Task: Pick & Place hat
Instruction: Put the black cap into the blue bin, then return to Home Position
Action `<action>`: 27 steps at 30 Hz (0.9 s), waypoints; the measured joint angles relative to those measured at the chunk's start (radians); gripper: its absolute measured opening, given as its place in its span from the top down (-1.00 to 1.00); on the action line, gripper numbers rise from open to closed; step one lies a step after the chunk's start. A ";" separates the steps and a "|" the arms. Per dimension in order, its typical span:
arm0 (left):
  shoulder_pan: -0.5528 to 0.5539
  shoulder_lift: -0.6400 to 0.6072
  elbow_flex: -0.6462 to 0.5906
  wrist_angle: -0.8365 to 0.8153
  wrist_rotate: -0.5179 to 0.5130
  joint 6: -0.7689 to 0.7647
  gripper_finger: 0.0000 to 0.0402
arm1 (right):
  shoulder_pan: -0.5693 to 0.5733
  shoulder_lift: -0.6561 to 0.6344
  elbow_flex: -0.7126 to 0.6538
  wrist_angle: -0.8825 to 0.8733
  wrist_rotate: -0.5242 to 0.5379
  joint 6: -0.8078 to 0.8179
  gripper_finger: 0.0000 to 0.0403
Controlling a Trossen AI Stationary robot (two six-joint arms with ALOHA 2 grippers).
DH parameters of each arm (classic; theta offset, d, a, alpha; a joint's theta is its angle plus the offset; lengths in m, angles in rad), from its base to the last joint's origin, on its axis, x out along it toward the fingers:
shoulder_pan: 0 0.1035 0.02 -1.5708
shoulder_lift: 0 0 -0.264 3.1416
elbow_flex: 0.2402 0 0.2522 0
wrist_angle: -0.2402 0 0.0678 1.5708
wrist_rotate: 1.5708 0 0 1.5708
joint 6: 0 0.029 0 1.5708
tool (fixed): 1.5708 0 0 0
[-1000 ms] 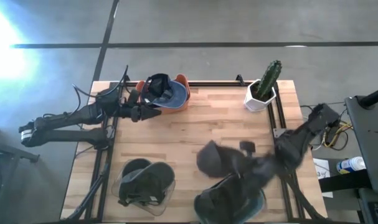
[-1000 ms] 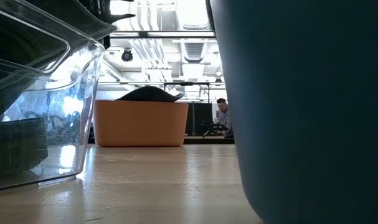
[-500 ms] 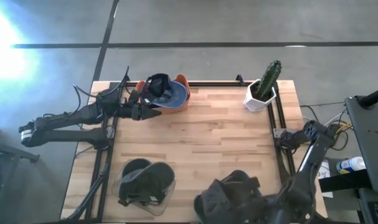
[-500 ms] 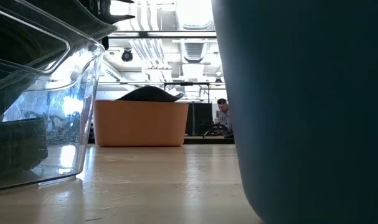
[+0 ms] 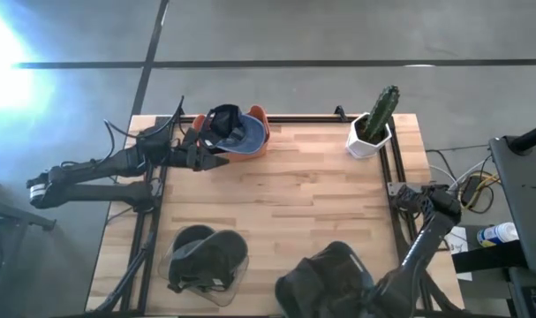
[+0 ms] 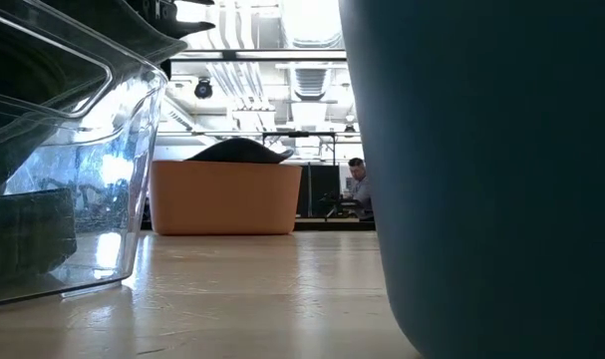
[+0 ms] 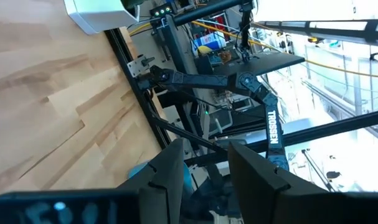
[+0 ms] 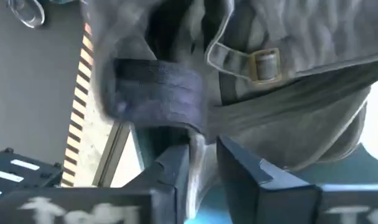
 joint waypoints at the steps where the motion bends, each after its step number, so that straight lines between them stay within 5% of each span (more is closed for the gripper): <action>1: 0.000 0.000 0.000 0.000 0.000 0.000 0.41 | 0.000 -0.006 0.000 0.000 0.009 0.000 0.58; 6: 0.000 0.000 0.000 0.000 0.000 0.009 0.41 | -0.001 -0.054 0.002 -0.037 0.065 0.009 0.34; 13: 0.000 0.000 0.000 0.000 0.000 0.059 0.41 | 0.006 -0.174 0.005 -0.126 0.281 0.101 0.08; 20: 0.001 -0.001 0.000 -0.001 0.045 0.001 0.41 | 0.008 -0.227 0.003 -0.149 0.286 0.134 0.03; 27: -0.042 -0.036 0.010 0.002 0.112 0.073 0.41 | -0.031 -0.312 0.001 -0.304 0.424 0.451 0.06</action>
